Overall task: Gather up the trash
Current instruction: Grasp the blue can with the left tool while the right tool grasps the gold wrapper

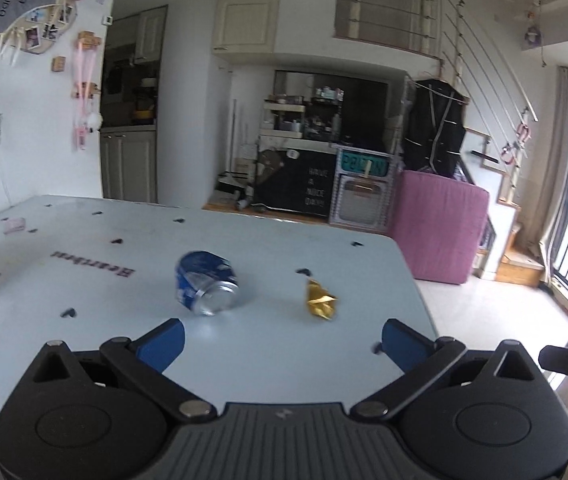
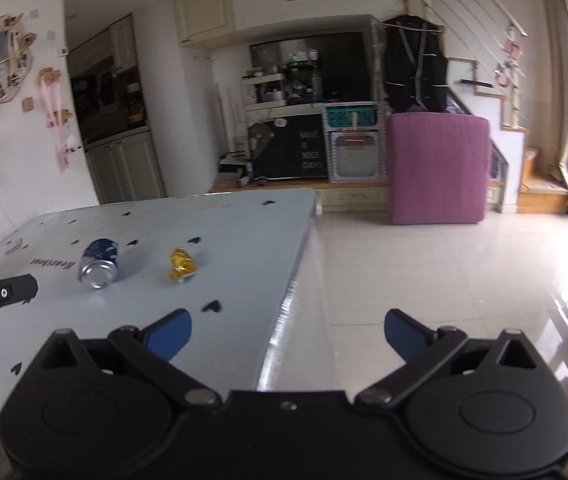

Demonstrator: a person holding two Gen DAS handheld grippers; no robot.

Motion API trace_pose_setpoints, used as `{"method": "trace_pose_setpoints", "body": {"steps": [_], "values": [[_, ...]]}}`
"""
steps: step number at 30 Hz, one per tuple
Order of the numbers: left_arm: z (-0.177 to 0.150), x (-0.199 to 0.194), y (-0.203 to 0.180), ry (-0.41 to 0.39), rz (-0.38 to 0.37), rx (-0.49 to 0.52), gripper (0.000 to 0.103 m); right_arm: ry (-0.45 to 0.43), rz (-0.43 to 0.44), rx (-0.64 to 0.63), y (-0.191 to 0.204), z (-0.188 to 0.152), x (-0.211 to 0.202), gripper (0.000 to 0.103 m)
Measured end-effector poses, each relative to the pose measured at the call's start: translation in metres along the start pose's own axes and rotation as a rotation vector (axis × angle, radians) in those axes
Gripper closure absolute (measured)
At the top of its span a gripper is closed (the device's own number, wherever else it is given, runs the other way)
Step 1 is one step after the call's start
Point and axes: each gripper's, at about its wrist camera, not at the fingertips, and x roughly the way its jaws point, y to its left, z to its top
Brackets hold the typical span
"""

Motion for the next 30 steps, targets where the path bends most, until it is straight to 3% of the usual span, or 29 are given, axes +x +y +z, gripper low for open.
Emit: {"method": "trace_pose_setpoints", "body": {"steps": [5, 12, 21, 30], "values": [[0.010, 0.027, 0.022, -0.011, 0.068, 0.040, 0.000, 0.009, 0.052, -0.037, 0.029, 0.005, 0.030, 0.000], [0.022, 0.090, 0.052, 0.034, 0.078, 0.014, 0.000, 0.034, 0.106, -0.083, 0.062, 0.012, 0.084, 0.004], [0.043, 0.187, 0.081, 0.126, 0.109, -0.058, 0.000, 0.057, 0.133, -0.110, 0.085, 0.019, 0.150, 0.007], [0.048, 0.253, 0.090, 0.233, 0.114, -0.077, 0.000, 0.082, 0.146, -0.159, 0.106, 0.036, 0.218, 0.016]]}}
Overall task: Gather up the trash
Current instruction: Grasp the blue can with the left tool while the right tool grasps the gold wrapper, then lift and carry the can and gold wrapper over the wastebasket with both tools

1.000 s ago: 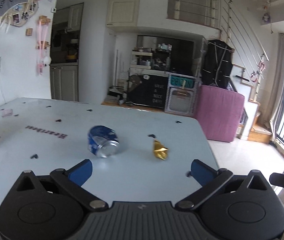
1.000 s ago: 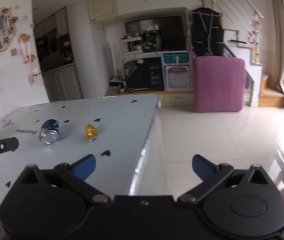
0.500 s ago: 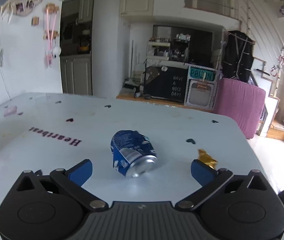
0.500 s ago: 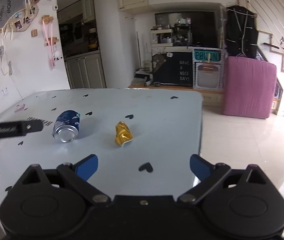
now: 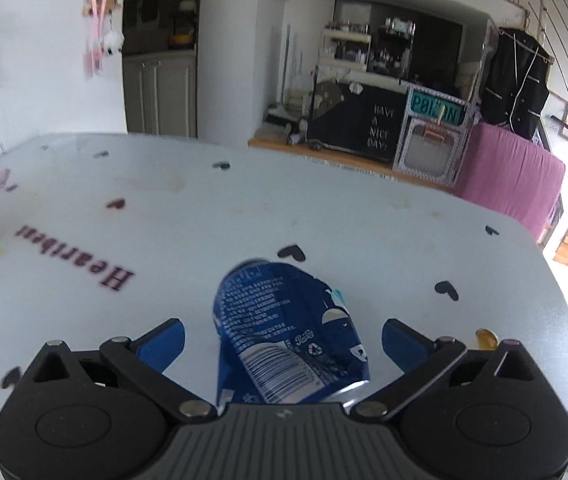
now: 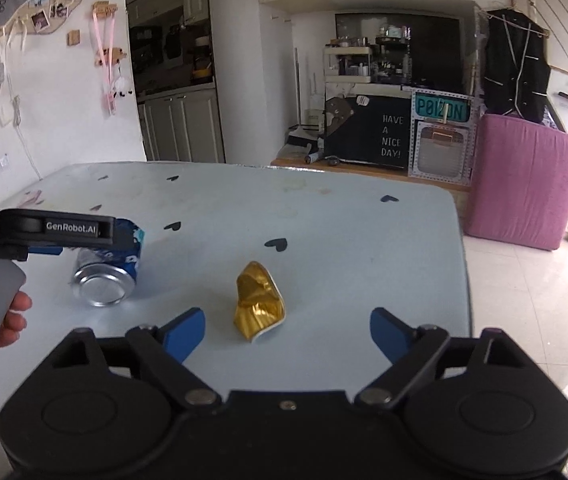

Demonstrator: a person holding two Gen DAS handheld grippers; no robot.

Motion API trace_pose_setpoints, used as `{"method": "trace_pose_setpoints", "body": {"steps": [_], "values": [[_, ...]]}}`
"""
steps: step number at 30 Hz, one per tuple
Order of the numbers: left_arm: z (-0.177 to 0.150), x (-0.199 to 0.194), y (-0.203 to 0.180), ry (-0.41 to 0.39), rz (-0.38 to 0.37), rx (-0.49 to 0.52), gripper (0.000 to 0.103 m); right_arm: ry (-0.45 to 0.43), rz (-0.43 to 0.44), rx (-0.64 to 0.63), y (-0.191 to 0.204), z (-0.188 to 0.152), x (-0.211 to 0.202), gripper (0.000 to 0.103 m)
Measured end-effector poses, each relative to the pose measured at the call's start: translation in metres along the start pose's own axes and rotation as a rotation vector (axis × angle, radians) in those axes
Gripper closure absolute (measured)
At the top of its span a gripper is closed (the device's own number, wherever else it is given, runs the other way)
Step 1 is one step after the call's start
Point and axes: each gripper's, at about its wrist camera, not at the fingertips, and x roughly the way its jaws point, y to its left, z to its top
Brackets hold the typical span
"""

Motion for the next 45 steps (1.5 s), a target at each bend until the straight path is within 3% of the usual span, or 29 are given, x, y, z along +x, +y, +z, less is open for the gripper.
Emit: {"method": "trace_pose_setpoints", "body": {"steps": [2, 5, 9, 17, 19, 21, 27, 45], "values": [[0.000, 0.009, 0.002, 0.018, -0.004, -0.007, 0.002, 0.017, 0.003, 0.002, -0.001, 0.004, 0.013, 0.018], [-0.002, 0.017, 0.002, 0.041, -0.030, 0.012, 0.019, 0.041, 0.005, -0.009, 0.000, 0.007, 0.030, 0.021], [-0.012, 0.008, -0.003, 0.025, -0.072, 0.100, 0.021, 0.061, 0.024, -0.023, 0.000, 0.009, 0.045, 0.025], [-0.039, -0.022, -0.019, 0.036, -0.183, 0.187, 0.021, 0.141, 0.068, 0.001, 0.004, 0.012, 0.077, 0.050], [-0.045, -0.028, -0.021, 0.036, -0.197, 0.189, 0.021, 0.138, 0.057, -0.010, 0.007, 0.013, 0.079, 0.064], [-0.051, -0.032, -0.022, 0.034, -0.205, 0.176, 0.021, 0.140, 0.059, -0.016, 0.010, 0.012, 0.077, 0.066], [-0.067, -0.050, -0.027, 0.035, -0.229, 0.163, 0.021, 0.123, 0.078, -0.071, 0.021, -0.005, 0.047, 0.072], [-0.123, -0.128, -0.054, 0.024, -0.254, 0.133, 0.021, 0.110, 0.048, 0.054, -0.009, -0.053, -0.075, 0.075]]}}
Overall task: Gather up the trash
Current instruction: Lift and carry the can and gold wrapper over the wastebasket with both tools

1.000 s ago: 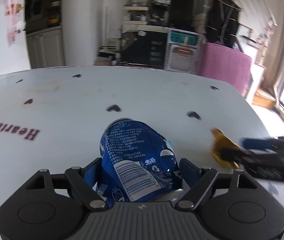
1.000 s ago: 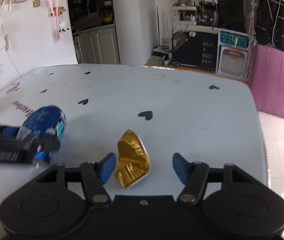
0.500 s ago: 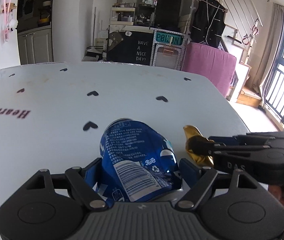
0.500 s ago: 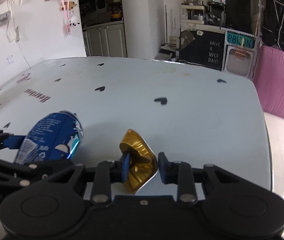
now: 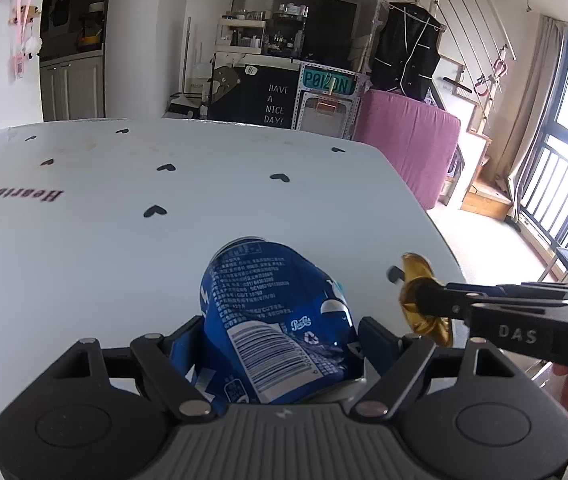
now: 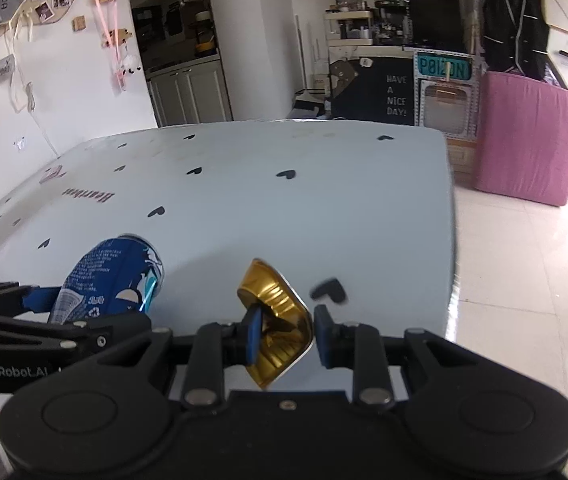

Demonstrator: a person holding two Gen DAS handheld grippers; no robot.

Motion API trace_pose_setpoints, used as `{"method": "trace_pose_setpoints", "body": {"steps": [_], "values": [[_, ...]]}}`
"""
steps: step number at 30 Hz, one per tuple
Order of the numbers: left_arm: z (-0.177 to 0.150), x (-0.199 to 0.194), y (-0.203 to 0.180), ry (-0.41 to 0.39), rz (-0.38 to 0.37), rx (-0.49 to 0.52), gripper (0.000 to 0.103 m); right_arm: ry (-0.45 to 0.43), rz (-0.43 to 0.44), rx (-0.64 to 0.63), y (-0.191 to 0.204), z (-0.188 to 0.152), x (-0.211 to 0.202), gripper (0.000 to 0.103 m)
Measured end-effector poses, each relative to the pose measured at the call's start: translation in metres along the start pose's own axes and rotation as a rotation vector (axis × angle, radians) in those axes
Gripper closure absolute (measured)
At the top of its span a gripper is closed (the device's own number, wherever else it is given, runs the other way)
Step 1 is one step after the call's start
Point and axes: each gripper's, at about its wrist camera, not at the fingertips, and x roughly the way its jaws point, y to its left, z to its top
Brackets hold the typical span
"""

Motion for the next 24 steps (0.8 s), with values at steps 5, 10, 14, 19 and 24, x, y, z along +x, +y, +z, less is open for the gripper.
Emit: {"method": "trace_pose_setpoints", "body": {"steps": [5, 10, 14, 19, 24], "values": [[-0.010, -0.020, -0.016, -0.020, 0.005, 0.007, 0.021, -0.007, -0.017, 0.027, -0.011, -0.009, -0.032, 0.075], [-0.015, -0.037, -0.029, -0.036, 0.014, -0.011, 0.021, -0.016, -0.034, 0.044, -0.020, -0.020, -0.060, 0.075], [-0.016, -0.050, -0.041, -0.064, 0.032, 0.009, 0.021, -0.021, -0.042, 0.051, -0.026, -0.028, -0.078, 0.075], [-0.014, -0.063, -0.056, -0.090, 0.042, 0.028, 0.021, -0.043, -0.052, 0.062, -0.036, -0.037, -0.102, 0.075], [-0.014, -0.069, -0.075, -0.098, 0.028, 0.045, 0.021, -0.062, -0.062, 0.078, -0.049, -0.042, -0.122, 0.075]]}}
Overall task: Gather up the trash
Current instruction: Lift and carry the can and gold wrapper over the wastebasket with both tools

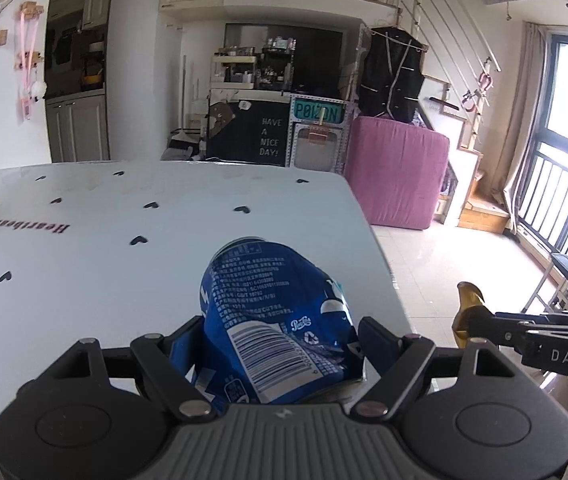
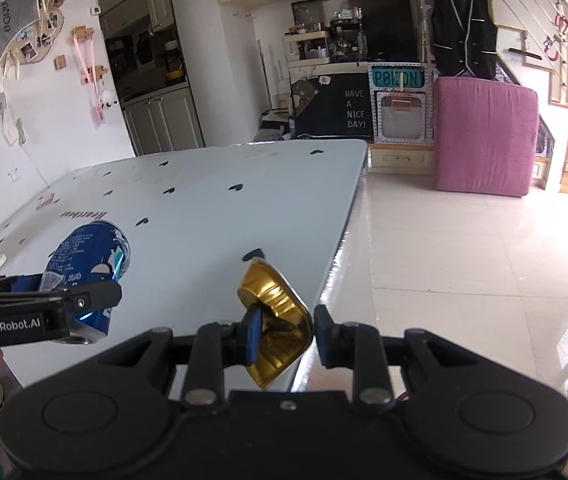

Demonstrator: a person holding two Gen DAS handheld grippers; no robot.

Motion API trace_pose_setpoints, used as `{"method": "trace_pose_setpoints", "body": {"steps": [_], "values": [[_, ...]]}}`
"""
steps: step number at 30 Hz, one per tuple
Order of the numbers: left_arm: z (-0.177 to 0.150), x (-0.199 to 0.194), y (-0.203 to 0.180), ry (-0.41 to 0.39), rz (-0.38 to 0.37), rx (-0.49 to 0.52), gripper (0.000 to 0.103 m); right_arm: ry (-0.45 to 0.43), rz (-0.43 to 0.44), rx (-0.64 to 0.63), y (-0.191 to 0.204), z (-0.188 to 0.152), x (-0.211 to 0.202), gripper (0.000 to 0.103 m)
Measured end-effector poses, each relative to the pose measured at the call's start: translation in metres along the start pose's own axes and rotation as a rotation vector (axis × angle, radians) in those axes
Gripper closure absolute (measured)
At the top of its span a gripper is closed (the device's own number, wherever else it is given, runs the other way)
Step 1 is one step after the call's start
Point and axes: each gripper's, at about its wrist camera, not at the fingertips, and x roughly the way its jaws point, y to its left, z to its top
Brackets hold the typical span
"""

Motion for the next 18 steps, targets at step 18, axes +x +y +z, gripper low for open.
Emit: {"method": "trace_pose_setpoints", "body": {"steps": [18], "values": [[-0.006, 0.016, -0.112, 0.011, -0.118, 0.109, 0.021, -0.034, -0.124, 0.104, -0.098, -0.030, -0.058, 0.075]]}}
